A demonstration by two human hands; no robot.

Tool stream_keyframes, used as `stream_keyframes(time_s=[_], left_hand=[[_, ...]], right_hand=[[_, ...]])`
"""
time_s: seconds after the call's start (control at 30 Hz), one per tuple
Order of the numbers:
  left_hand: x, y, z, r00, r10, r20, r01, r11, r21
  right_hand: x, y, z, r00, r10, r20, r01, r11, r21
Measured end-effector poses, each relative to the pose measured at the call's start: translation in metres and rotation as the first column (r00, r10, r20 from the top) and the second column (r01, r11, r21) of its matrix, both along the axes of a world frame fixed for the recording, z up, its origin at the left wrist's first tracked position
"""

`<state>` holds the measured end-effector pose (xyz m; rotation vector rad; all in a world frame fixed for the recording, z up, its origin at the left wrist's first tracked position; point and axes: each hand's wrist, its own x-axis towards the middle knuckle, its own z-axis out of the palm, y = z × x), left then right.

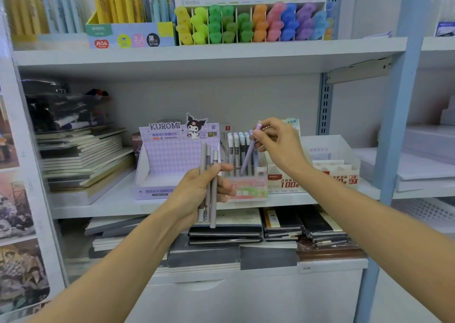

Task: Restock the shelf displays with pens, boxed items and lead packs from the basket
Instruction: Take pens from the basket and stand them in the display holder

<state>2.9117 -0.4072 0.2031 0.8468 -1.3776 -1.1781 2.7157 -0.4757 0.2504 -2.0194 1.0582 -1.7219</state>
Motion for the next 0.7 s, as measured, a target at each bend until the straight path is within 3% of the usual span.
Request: stream_keyframes(time_s=[0.27, 0.43, 0.6, 0.7], left_hand=[[0.004, -0.004, -0.007, 1.0, -0.009, -0.002, 0.009, 0.999, -0.034], [0.002, -0.006, -0.011, 0.998, -0.066, -0.018, 0.066, 0.997, -0.036], [0.002, -0.006, -0.013, 0.997, -0.07, -0.037, 0.068, 0.997, -0.042], [0.003, -0.005, -0.012, 0.997, -0.073, -0.028, 0.071, 0.996, -0.048]], right_hand=[[-0.003, -0.004, 0.004, 0.971, 0.023, -0.236, -0.02, 1.0, 0.017], [0.005, -0.007, 0.002, 0.984, 0.041, -0.174, -0.04, 0.999, 0.01], [0.014, -0.016, -0.004, 0.968, -0.141, -0.209, 0.115, 0.984, -0.133], [0.017, -0.019, -0.006, 0.947, -0.169, -0.272, 0.154, 0.985, -0.077]])
